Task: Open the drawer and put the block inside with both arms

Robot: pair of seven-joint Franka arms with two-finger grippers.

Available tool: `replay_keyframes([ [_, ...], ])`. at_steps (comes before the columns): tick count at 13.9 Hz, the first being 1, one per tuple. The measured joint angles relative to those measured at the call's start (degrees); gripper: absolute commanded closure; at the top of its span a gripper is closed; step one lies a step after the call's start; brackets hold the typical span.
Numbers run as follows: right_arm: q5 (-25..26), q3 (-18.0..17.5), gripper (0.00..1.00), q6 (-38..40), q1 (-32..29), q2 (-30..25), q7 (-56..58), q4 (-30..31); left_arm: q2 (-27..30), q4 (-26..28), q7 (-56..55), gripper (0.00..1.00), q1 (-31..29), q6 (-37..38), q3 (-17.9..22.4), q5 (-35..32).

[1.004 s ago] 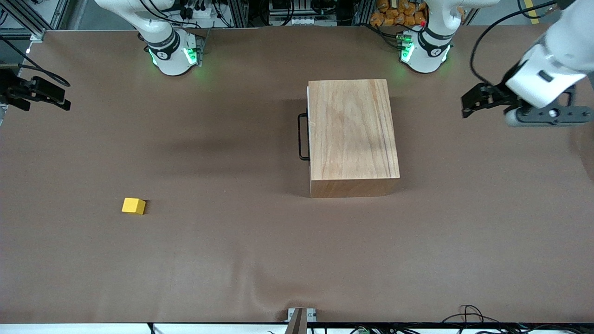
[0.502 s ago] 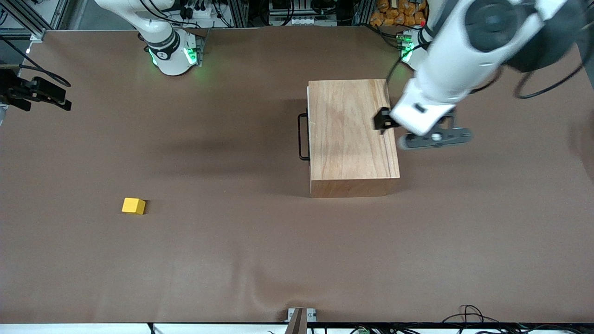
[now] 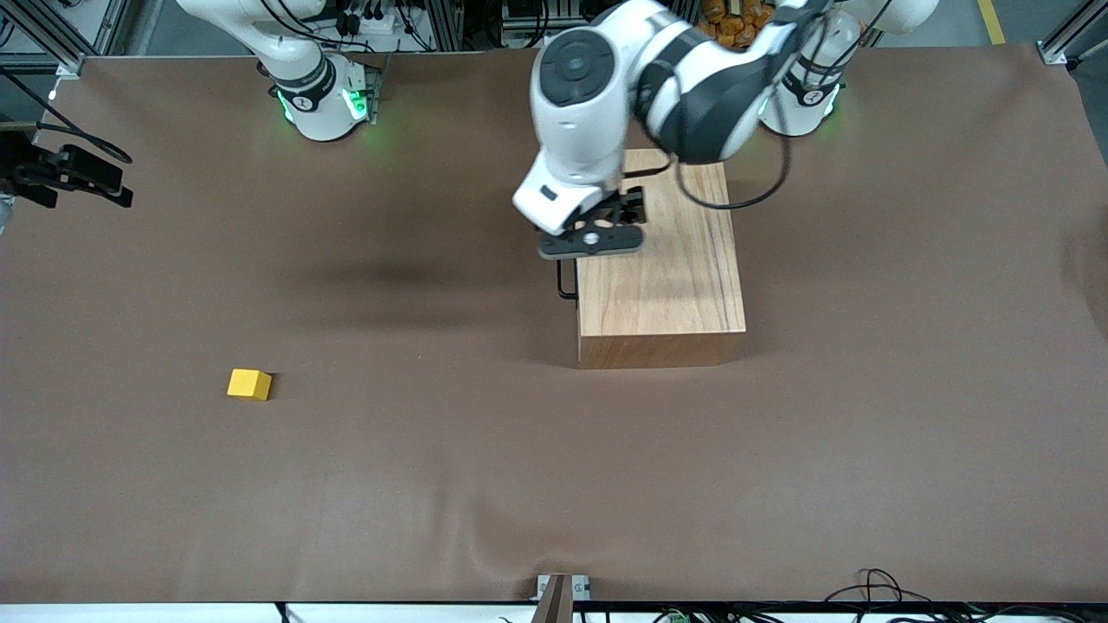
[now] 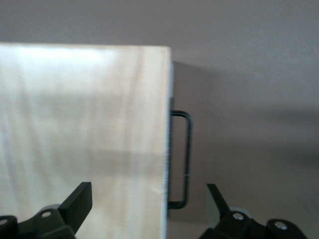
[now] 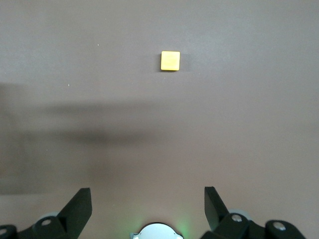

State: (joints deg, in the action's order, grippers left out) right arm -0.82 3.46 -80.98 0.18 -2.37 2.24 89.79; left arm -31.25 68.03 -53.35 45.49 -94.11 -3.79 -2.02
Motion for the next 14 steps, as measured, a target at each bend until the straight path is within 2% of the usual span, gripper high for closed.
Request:
replay_keyframes([
  [4,0.01,0.0,0.0,0.02,0.02,0.18,-2.57,0.02,-7.86,-4.97,-7.49,0.0,6.34,-5.55,2.09,-0.04],
  [10,-0.01,-0.03,0.0,-0.11,0.21,2.25,-5.68,0.03,-10.77,-5.67,-8.58,0.0,10.27,-4.93,3.81,-0.15],
  [14,-0.01,-0.04,0.0,-0.1,0.8,2.24,-5.68,-0.32,-14.68,-5.65,-13.9,0.0,14.92,-3.18,7.98,-0.3],
])
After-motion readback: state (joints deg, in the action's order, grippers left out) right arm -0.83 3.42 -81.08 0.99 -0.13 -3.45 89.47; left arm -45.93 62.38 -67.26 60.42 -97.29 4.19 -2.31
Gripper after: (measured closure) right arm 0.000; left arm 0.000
